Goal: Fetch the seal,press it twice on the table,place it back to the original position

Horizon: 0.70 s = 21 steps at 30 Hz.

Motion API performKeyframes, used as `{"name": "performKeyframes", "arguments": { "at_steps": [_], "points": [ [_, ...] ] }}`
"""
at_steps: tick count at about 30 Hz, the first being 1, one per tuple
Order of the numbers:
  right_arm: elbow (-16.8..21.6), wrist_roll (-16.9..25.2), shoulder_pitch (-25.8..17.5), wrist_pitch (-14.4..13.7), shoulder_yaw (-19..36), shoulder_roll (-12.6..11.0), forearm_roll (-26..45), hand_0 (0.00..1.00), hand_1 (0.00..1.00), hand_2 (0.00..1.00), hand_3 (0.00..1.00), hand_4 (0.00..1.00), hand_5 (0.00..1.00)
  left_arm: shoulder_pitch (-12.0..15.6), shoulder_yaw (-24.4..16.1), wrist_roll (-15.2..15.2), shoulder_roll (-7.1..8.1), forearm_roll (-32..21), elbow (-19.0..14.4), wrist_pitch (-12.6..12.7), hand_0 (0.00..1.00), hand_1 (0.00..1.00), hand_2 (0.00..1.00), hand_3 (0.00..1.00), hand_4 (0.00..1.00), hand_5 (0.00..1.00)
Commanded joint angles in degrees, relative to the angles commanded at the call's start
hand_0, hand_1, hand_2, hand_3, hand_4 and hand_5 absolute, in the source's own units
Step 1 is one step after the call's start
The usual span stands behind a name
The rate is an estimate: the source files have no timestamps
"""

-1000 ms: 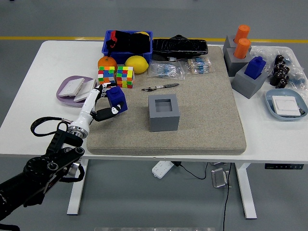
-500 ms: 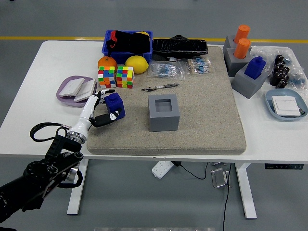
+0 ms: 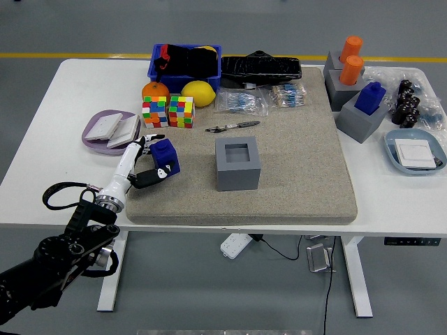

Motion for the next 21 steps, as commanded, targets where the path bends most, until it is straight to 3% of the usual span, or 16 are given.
{"name": "performKeyframes", "arguments": {
  "at_steps": [6,14,21],
  "points": [
    [0.00,-0.01,-0.04,-0.01,0.06,0.03,0.00,0.885,0.745,0.731,0.755,0.849,0.516,-0.27,-2.19,0.14,0.40,1.70,-2.11,0.16,0.860,0.495,0.438,0.788,0.610,0.002],
    [0.00,-0.01,0.03,-0.02,-0.03,-0.04,0.11,0.885,0.745,0.732,0.754,0.849,0.516,-2.19,-5.18,1.81,1.24,5.53,-7.44,-0.10,0.860,0.497,0.437,0.787,0.609,0.002],
    [0.00,-0.04,0.12,-0.04,-0.04,-0.20,0.28,0.886,0.745,0.731,0.755,0.850,0.516,-6.04,-3.86,7.00,1.76,6.99,-12.91,-4.65,0.860,0.494,0.436,0.793,0.611,0.002]
  ]
}}
